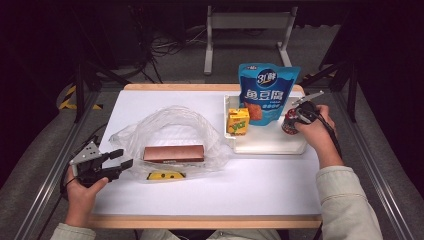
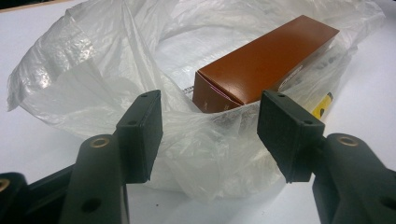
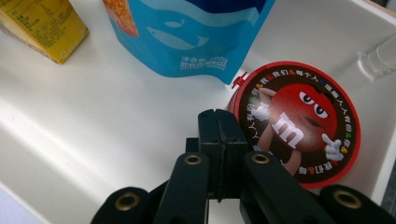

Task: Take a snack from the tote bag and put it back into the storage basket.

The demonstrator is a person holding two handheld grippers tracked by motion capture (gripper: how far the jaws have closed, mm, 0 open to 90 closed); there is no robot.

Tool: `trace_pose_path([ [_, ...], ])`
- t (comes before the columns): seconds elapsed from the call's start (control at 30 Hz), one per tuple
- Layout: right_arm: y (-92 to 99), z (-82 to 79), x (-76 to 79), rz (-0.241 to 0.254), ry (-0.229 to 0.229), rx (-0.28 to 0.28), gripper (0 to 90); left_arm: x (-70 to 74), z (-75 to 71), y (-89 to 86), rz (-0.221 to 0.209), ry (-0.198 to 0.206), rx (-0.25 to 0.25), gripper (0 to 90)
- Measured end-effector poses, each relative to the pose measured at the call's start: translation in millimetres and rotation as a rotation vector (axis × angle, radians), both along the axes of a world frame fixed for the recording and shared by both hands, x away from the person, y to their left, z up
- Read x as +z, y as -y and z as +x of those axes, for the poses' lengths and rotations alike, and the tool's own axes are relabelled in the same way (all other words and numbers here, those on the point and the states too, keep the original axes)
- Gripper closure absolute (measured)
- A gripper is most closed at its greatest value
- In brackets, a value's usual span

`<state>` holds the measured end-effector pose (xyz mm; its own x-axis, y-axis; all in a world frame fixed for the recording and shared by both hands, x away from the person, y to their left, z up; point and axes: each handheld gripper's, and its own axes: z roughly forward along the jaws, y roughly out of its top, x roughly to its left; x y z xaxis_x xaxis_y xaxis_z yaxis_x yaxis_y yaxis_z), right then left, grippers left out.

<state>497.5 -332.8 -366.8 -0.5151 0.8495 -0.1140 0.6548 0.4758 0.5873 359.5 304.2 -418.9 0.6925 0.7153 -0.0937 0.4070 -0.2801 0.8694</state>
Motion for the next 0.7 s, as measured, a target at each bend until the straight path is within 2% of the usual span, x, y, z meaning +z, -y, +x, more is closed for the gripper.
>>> trace_pose_path([
  [0.17,-2.7,1.9,-0.2,-0.020,0.006,0.002,90.0,0.3,0.0,-0.7,-0.001,0.004,0.001,41.2],
  [0.37,-1.3,-0.1,-0.5,-0.020,0.005,0.002,90.0,0.2,0.1,-1.0,-0.001,0.004,0.001,41.1],
  [0.53,0.7,-4.4,1.4,0.012,0.010,0.018,90.0,0.5,-0.2,-1.0,-0.003,0.004,0.002,41.1],
  [0.6,-0.4,-6.7,2.2,0.005,-0.005,0.033,90.0,0.4,-0.1,-0.8,-0.003,0.004,0.002,41.1],
  [0.7,-1.5,-8.9,1.6,-0.034,-0.029,0.044,90.0,0.2,-0.2,0.1,0.000,0.000,0.001,41.1],
])
